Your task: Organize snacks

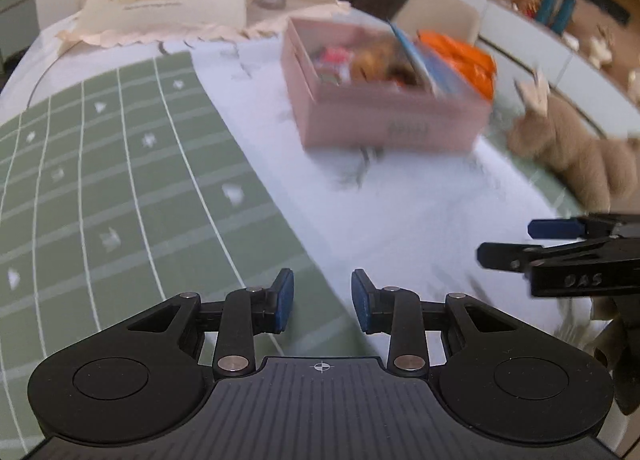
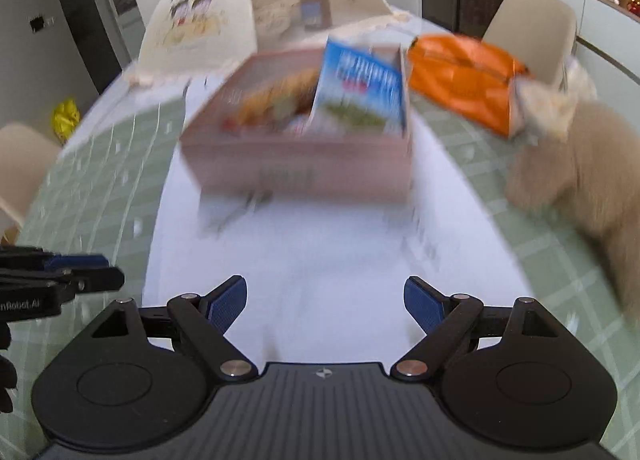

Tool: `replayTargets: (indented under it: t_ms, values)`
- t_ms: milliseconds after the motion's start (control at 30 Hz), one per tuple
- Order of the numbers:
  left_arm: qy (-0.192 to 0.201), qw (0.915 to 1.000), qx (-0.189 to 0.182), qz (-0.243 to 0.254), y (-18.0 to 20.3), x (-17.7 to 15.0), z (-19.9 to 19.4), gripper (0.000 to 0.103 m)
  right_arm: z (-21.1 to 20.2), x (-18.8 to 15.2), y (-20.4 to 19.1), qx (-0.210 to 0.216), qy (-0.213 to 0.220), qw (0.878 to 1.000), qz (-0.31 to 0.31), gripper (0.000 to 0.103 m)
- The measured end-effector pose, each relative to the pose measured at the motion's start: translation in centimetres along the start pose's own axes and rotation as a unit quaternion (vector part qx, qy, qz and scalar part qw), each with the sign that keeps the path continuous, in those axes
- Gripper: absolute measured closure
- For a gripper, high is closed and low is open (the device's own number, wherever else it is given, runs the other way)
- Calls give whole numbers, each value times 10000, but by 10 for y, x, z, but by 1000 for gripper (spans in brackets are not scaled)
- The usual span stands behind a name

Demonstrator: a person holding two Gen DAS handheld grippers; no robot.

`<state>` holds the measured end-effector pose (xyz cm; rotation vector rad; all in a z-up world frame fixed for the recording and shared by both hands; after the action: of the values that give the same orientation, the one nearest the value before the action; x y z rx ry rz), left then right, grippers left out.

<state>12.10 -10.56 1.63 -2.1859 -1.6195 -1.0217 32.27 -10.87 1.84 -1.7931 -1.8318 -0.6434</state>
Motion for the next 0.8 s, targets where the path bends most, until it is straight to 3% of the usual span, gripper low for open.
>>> replayTargets:
  t_ms: [100,200,333,400,600,733,800]
  values:
    - [194,9991,287,263,15,-20,0,66,5,-26,-14,-179,-143,9993,-287,15]
    - [376,9983,343,270,24,-28,0,62,-1,-39,-25,-297,192,9978,-555,16]
    - [666,9957,544,356,35,-37,3,52,-1,-49,-19,-415,298,9986,-143,7]
    - [798,9937,695,378,40,-41,4,52,2,-52,-15,-602,341,9976,29,0]
    - [1224,9862,1010,463,51,-55,5,53,4,-57,-11,-632,649,9958,98,0]
    - [1247,9872,919,379,48,-54,5,54,2,-69,-9,-524,1087,9927,16,0]
    - [1257,9870,914,400,47,-54,5,54,2,-68,-9,-525,1091,9926,18,0]
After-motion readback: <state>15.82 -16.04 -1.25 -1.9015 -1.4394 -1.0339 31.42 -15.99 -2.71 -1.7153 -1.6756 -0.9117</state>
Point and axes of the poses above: each gripper's, at about its wrist camera, not at the fingertips, and z roughly the way its jaws point, y to its right, x to its top, the point moved 2 cm from there along z, roughly the way its jaws point, and after that the axes turned 7 degrees about -x, right-handed, at the moved point
